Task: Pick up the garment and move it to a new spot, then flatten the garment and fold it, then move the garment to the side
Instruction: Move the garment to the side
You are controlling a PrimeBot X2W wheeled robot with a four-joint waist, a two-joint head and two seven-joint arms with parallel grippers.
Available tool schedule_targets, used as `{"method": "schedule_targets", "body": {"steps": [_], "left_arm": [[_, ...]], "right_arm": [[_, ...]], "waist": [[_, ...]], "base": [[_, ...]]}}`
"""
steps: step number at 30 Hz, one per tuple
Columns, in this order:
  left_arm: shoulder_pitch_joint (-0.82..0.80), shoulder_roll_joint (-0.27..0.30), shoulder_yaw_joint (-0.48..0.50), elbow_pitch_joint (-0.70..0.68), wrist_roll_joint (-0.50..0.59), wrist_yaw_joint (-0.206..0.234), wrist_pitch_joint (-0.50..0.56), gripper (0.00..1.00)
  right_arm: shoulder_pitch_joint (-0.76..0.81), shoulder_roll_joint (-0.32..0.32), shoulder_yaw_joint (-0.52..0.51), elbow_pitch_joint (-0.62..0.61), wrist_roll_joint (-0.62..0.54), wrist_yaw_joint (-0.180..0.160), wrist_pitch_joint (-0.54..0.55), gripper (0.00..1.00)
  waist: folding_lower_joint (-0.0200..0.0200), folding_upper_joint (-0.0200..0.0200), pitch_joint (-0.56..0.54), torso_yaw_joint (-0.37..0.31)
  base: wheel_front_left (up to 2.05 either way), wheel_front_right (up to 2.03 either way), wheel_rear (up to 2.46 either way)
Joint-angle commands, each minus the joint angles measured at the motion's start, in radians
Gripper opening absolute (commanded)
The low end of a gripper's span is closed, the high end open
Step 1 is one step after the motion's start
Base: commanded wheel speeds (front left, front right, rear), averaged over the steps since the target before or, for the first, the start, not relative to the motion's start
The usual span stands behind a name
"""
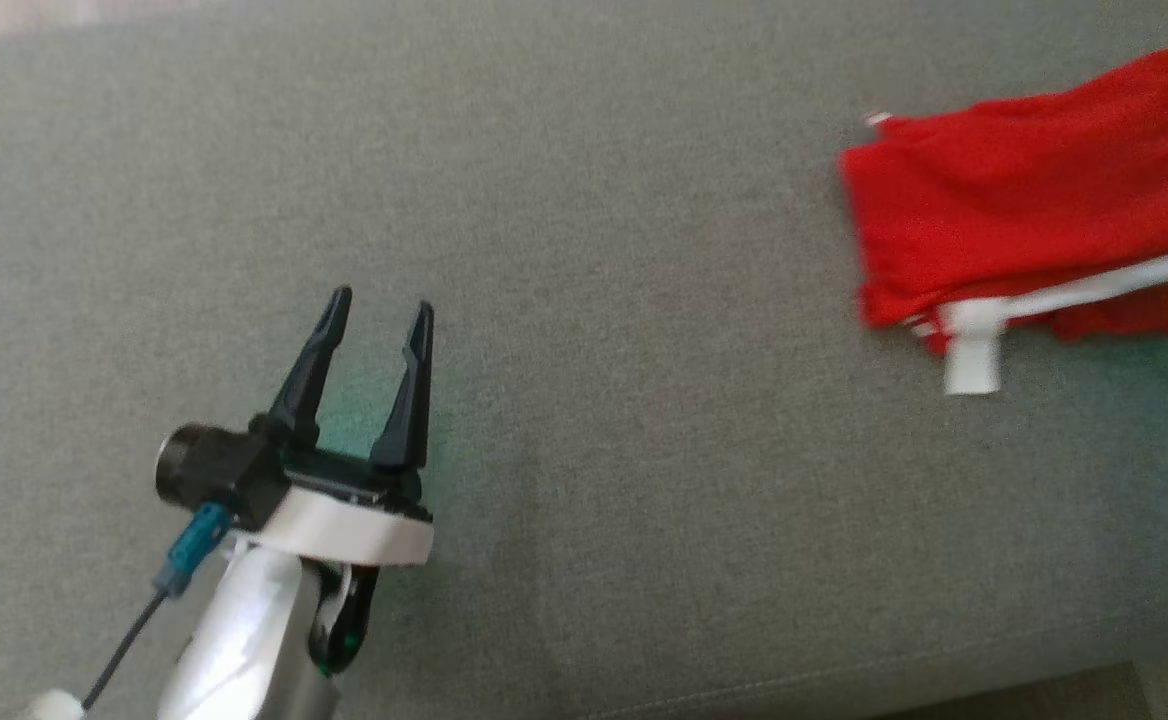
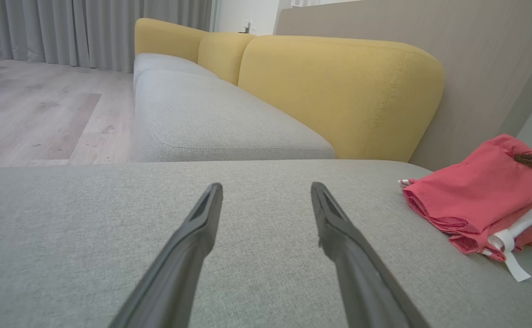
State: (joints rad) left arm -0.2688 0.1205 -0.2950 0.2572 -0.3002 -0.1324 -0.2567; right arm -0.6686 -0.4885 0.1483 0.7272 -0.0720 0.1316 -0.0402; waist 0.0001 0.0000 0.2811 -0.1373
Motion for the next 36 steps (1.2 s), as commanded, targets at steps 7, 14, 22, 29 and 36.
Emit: {"method": "schedule_targets", "body": {"steps": [7,14,22,29,36], "left_arm": [[-0.069,0.038,0.007,-0.036,-0.021,0.002,-0.005,1.0],[-0.075,0.044,0.011,-0.035,-0.031,0.002,-0.005,1.0],[-0.058,0.039,0.021,-0.024,-0.034,0.002,-0.005,1.0],[-0.031,0.028,0.032,-0.017,-0.032,0.002,-0.005,1.0],[0.019,0.002,0.068,-0.019,-0.029,0.002,-0.005,1.0]], "right_arm": [[-0.032,-0.139,-0.121,-0.036,0.008,-0.001,0.039,0.0],[-0.037,-0.134,-0.159,-0.051,0.022,-0.001,0.063,0.0],[-0.011,-0.092,-0.202,-0.083,0.023,-0.001,0.092,0.47],[0.007,-0.039,-0.198,-0.161,0.003,-0.001,0.088,1.0],[0.042,0.082,-0.179,-0.283,0.026,-0.001,0.058,1.0]], "waist": [[-0.0001,0.0,0.065,0.012],[-0.0001,0.0,0.072,0.02],[-0.0001,0.0,0.042,0.02],[-0.0001,0.0,-0.028,0.014],[-0.0001,0.0,-0.133,0.025]], "base": [[0.0,0.0,0.0],[0.0,0.0,0.0],[0.0,0.0,0.0],[0.0,0.0,0.0],[0.0,0.0,0.0]]}}
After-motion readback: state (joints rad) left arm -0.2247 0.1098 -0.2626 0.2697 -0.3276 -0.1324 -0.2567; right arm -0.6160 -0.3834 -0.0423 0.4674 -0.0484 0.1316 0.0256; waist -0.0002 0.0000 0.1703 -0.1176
